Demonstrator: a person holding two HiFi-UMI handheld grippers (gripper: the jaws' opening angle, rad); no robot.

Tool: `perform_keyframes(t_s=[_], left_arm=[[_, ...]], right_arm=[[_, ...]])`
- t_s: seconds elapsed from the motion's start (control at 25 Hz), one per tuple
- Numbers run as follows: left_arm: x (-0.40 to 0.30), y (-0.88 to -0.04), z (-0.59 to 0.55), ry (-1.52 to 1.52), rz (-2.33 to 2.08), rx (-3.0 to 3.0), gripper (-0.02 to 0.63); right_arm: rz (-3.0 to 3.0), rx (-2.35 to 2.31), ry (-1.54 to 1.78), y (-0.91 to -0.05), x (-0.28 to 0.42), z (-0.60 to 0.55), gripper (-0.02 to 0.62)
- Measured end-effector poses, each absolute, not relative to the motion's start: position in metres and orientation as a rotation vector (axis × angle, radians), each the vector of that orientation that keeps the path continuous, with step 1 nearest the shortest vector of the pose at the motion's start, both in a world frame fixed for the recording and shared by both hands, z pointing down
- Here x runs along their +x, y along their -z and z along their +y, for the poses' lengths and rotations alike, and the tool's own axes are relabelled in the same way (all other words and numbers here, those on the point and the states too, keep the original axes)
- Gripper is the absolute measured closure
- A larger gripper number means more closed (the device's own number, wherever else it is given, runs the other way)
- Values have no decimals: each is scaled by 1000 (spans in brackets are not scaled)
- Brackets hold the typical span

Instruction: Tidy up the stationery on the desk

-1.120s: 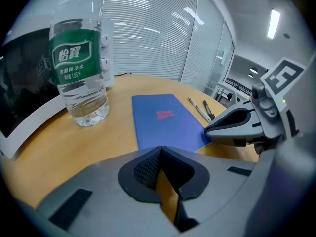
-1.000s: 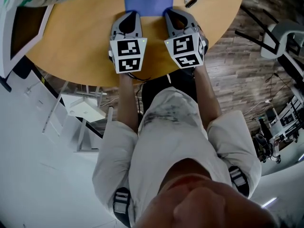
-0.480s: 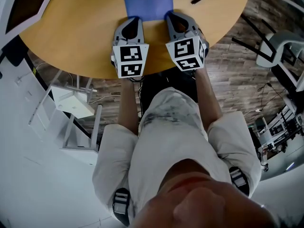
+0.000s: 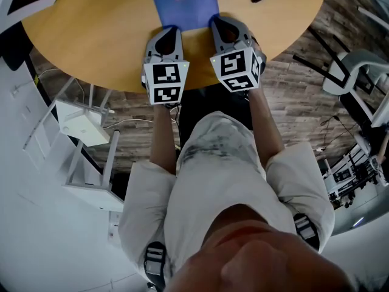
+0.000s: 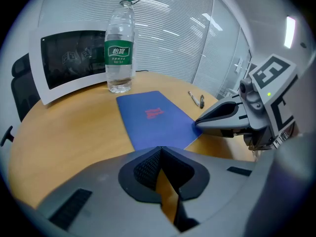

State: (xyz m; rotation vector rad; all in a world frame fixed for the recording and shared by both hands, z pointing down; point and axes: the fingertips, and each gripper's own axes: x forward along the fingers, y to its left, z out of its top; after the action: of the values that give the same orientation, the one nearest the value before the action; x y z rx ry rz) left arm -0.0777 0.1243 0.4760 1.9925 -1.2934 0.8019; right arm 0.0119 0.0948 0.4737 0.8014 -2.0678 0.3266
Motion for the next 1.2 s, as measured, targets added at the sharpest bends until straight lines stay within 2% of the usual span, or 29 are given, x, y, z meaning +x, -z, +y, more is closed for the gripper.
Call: perform_keyframes(t_s=[0.84,1.2], left_arm=[[-103,-478,176,-826,-1327,1887,598],[-100,-460,162,-754,-1307,1982,598]], right_arm=[[-2129,656,-295,-475,-23,127,532],[-2127,755,-344,-463,-19,117,531]])
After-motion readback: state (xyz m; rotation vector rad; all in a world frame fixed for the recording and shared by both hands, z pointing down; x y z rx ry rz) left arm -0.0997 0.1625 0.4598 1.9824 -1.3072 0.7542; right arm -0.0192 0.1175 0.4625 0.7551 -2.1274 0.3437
